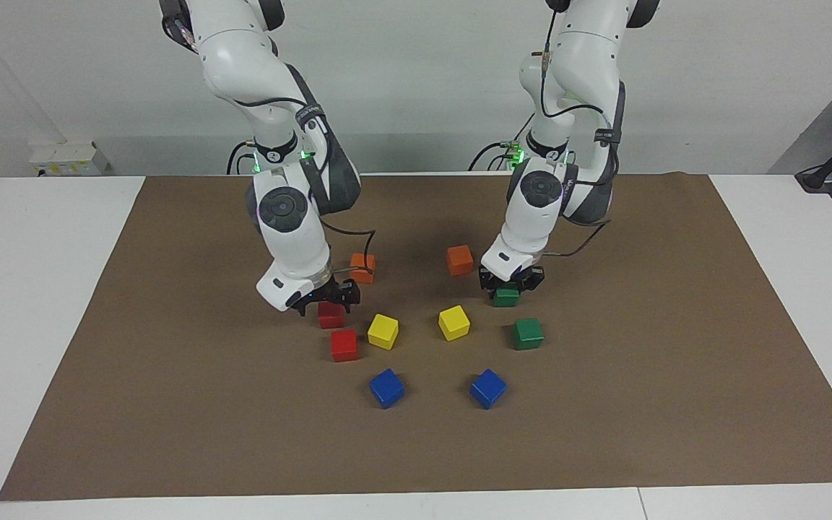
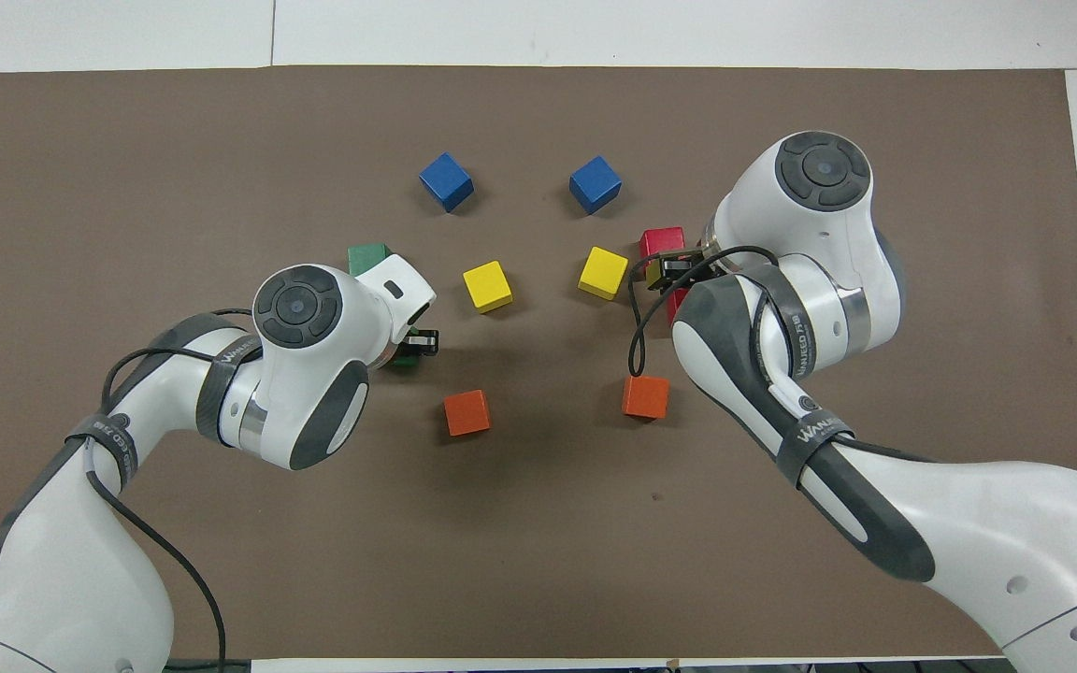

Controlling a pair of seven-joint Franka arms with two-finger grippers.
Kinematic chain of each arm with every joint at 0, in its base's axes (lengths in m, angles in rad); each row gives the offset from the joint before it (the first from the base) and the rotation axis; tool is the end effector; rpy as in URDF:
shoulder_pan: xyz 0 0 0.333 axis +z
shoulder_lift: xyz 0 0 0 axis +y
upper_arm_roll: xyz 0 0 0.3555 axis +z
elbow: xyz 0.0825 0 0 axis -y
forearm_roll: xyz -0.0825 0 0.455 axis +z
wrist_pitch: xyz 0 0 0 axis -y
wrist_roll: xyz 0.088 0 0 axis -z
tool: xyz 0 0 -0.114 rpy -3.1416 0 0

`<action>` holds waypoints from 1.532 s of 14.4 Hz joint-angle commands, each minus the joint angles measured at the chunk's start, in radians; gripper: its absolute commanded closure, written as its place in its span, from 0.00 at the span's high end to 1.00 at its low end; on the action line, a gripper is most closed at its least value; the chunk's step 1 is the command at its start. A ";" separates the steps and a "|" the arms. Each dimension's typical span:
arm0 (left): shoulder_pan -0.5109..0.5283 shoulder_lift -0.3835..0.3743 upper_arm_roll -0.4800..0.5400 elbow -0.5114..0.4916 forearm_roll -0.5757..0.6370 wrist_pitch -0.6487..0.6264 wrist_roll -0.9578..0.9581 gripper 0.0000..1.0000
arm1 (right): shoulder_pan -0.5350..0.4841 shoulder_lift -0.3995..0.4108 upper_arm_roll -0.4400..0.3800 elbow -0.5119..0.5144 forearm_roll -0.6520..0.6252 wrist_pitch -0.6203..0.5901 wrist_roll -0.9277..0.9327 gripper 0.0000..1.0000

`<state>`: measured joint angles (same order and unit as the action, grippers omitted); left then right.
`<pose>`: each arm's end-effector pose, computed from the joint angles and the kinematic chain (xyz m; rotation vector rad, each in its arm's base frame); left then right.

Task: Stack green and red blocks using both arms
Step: 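Carry the green cube outward with the left gripper while the right carries red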

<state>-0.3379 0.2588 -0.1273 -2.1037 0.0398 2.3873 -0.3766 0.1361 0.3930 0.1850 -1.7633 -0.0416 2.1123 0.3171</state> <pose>0.5727 -0.2858 0.2793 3.1209 -0.1759 0.0358 0.6870 0.2157 0.3336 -3.1186 -0.0212 0.0720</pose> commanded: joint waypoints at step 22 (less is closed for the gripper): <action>0.689 -0.230 0.022 -0.205 -0.001 0.016 0.726 0.00 | -0.024 -0.054 0.001 -0.101 -0.014 0.057 0.030 0.00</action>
<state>0.3338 0.0539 -0.0932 -2.2197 0.0409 2.3032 0.3422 0.1444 0.3821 0.1799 -1.8814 -0.0417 2.2326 0.3463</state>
